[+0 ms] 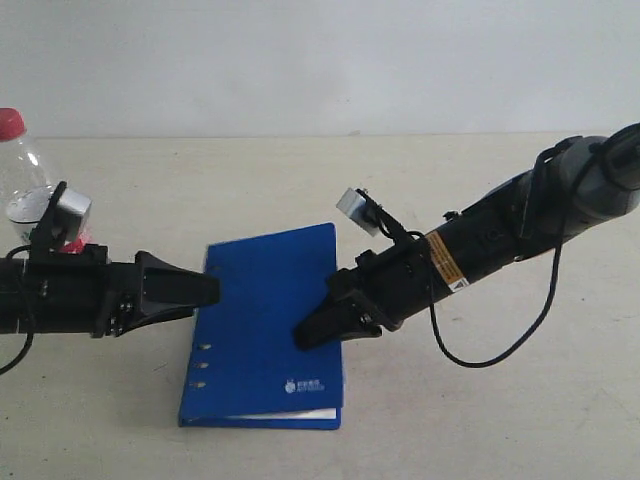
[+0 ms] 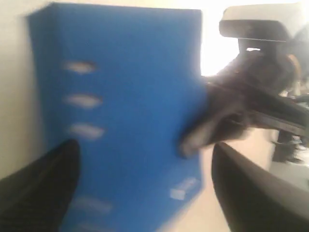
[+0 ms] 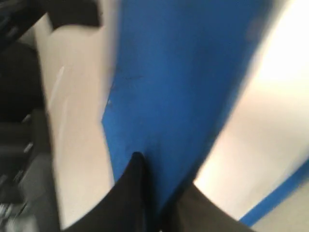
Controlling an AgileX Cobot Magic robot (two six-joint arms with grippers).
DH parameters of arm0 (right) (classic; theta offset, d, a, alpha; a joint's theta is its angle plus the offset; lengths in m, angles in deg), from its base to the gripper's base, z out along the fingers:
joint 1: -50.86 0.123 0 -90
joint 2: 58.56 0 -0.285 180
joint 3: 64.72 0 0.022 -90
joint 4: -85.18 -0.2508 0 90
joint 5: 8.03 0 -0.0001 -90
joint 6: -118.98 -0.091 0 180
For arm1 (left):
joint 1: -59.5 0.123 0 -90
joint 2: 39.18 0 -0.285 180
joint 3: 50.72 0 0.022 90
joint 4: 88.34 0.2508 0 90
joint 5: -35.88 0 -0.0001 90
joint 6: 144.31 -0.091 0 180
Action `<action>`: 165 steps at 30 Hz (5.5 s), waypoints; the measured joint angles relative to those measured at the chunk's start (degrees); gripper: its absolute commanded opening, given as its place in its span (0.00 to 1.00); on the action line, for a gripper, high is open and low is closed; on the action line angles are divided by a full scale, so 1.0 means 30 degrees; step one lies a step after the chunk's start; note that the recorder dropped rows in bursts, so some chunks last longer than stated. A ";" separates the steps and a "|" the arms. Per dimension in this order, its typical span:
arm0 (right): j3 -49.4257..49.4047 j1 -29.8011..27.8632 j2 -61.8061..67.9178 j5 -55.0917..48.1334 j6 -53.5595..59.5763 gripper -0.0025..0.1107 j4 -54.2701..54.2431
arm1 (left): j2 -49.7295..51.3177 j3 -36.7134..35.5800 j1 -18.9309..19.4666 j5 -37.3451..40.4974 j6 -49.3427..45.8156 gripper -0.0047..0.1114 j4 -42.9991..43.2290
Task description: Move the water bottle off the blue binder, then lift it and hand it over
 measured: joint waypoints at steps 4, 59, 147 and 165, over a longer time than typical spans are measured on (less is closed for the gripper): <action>0.0151 0.0000 0.0093 -0.0894 -0.0176 0.02 -0.0845 | -0.0277 0.0000 -0.1268 0.2259 -0.1475 0.63 0.0000; 0.0192 -0.1702 -0.1232 0.3136 0.4478 0.02 -0.2353 | 0.3666 0.1604 -0.0153 -0.0489 -0.3295 0.57 0.0045; 0.0485 0.0531 -0.6179 -1.3389 0.3872 0.02 -0.0669 | -0.3237 -0.0866 0.0025 -0.0876 -0.4789 0.08 0.0070; 0.0391 0.0531 -1.0440 -1.2554 0.3564 0.02 -0.0669 | -2.7910 -0.7379 -0.0023 -1.1988 0.0904 0.08 0.0262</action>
